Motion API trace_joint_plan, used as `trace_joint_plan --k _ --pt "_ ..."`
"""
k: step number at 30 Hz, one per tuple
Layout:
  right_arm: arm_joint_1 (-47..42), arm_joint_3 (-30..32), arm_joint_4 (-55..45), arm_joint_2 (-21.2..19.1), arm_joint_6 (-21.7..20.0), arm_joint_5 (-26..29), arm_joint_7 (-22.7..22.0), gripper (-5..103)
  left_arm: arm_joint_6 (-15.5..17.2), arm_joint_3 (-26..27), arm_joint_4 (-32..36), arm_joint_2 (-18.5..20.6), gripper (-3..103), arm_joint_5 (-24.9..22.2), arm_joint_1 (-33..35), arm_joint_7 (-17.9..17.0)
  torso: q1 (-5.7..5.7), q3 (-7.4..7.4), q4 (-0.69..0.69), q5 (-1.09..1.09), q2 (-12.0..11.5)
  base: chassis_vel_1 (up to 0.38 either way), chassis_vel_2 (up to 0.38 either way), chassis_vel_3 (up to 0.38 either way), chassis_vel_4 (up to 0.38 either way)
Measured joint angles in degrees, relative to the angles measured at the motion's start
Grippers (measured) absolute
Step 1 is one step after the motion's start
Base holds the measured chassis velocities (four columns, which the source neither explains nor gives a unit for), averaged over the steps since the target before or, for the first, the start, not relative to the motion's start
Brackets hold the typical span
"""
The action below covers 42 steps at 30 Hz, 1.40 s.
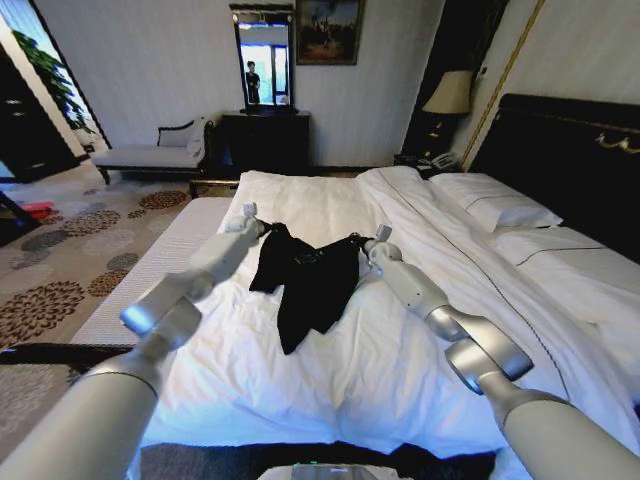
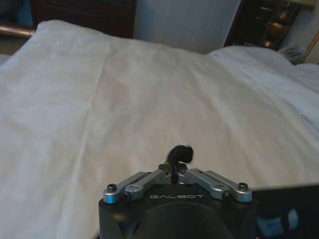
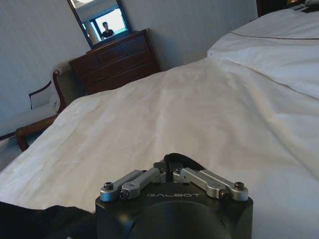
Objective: Fold the clothes on the bed.
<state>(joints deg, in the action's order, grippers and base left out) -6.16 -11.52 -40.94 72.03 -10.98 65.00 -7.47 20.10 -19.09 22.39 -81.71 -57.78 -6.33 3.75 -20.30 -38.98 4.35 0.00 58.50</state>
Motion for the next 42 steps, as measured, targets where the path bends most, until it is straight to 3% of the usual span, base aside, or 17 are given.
trace_joint_plan --k 5,7,9,13,15,16,21,24,25,28,29,31,32,33,35,38,42 --pt "-1.33 -0.33 -2.01 -1.11 -1.4 -1.06 0.0 1 -0.01 2.05 1.14 -0.15 0 1.22 2.15 -1.71 0.0 0.0 -0.06 0.0 0.0 0.0 0.0 0.0 0.0" --pt "-1.81 -0.42 -3.08 -1.68 -1.81 -1.57 -0.02 5 0.26 2.21 1.75 0.16 6 1.34 2.46 -2.08 0.0 0.0 -0.06 0.0 0.0 0.0 0.0 0.0 0.0" --pt "-2.82 -0.55 -5.96 -3.31 -3.01 -1.98 -0.53 16 0.73 2.51 3.31 1.45 16 1.42 2.91 -3.01 0.0 0.0 -0.03 0.01 0.0 0.0 0.0 0.0 0.0" --pt "-3.67 -0.7 -9.85 -6.29 -5.52 -1.59 -0.99 27 0.88 2.65 6.14 4.56 27 2.59 3.66 -3.83 0.01 0.01 0.01 0.01 0.0 0.0 0.0 0.0 0.0" --pt "-3.76 -0.84 -11.14 -7.98 -6.76 -0.72 -1.06 38 0.71 2.4 7.96 7.35 38 4.02 4.65 -4.43 0.01 0.0 -0.03 -0.01 0.01 0.0 0.0 0.0 0.0" --pt "-3.76 -0.84 -11.14 -7.98 -6.76 -0.72 -1.06 38 0.71 2.4 7.96 7.35 38 4.02 4.65 -4.43 0.01 0.0 -0.03 -0.01 0.01 0.0 0.0 0.0 0.0" --pt "-4.86 -0.84 -15.02 -12.2 -8.21 0.97 -2.45 59 0.7 2.28 16.42 13.26 59 2.17 7.63 -6.99 0.0 0.0 -0.09 -0.01 0.01 0.0 0.0 0.0 0.0" --pt "-8.37 1.04 -22.04 -16.13 -9.71 4.07 -4.27 70 1.31 3.28 25.57 17.59 71 -0.71 10.25 -9.79 0.0 0.0 -0.01 -0.01 0.01 0.0 0.0 0.0 0.0" --pt "-8.37 1.04 -22.04 -16.13 -9.71 4.07 -4.27 70 1.31 3.28 25.57 17.59 71 -0.71 10.25 -9.79 0.0 0.0 -0.01 -0.01 0.01 0.0 0.0 0.0 0.0" --pt "-17.15 6.95 -33.82 -20.61 -11.52 7.63 -6.47 87 2.43 6.14 39.5 23.43 86 -6.19 15.56 -15.07 0.01 0.01 0.03 0.02 0.01 0.0 0.0 0.0 0.0" --pt "-20.21 9.19 -37.27 -21.96 -11.94 8.11 -6.69 87 2.02 7.22 44.45 26.04 92 -7.23 18.08 -16.57 0.02 0.01 0.04 0.03 0.01 0.0 0.0 0.0 0.0" --pt "-22.51 10.99 -39.8 -22.95 -12.26 8.5 -6.82 87 1.34 8.1 48.04 28.08 92 -7.68 20.26 -17.67 0.02 0.01 0.0 0.02 0.02 0.0 0.0 0.0 0.0" --pt "-24.91 13.27 -42.39 -23.84 -12.52 8.75 -6.89 96 0.76 9.42 51.82 30.29 97 -8.13 22.74 -18.49 0.02 0.01 -0.01 -0.02 0.02 0.0 0.0 0.0 0.0" --pt "-27.67 16.4 -45.31 -24.72 -12.87 9.24 -6.97 99 0.18 12.05 57.08 33.41 99 -8.75 26.87 -19.39 0.02 0.02 -0.02 0.0 0.02 0.0 0.0 0.0 0.0" --pt "-30.12 19.04 -47.72 -25.43 -13.02 9.6 -7.07 100 -0.34 14.62 61.11 35.95 99 -8.93 31.11 -19.71 0.02 0.03 -0.06 0.0 0.02 0.0 0.0 0.0 0.0" --pt "-40.05 26.92 -55.89 -27.04 -13.33 10.26 -7.08 100 -2.32 21.41 71.09 42.53 100 -7.88 44.54 -19.58 0.02 0.01 -0.1 -0.02 0.02 0.0 0.0 0.0 0.0" --pt "-50.98 34.36 -63.66 -26.75 -14.13 10.72 -7.11 100 -3.8 29.77 79.36 45.07 100 -5.1 58.34 -18.54 0.03 0.02 0.01 0.0 0.02 0.0 0.0 0.0 0.0"
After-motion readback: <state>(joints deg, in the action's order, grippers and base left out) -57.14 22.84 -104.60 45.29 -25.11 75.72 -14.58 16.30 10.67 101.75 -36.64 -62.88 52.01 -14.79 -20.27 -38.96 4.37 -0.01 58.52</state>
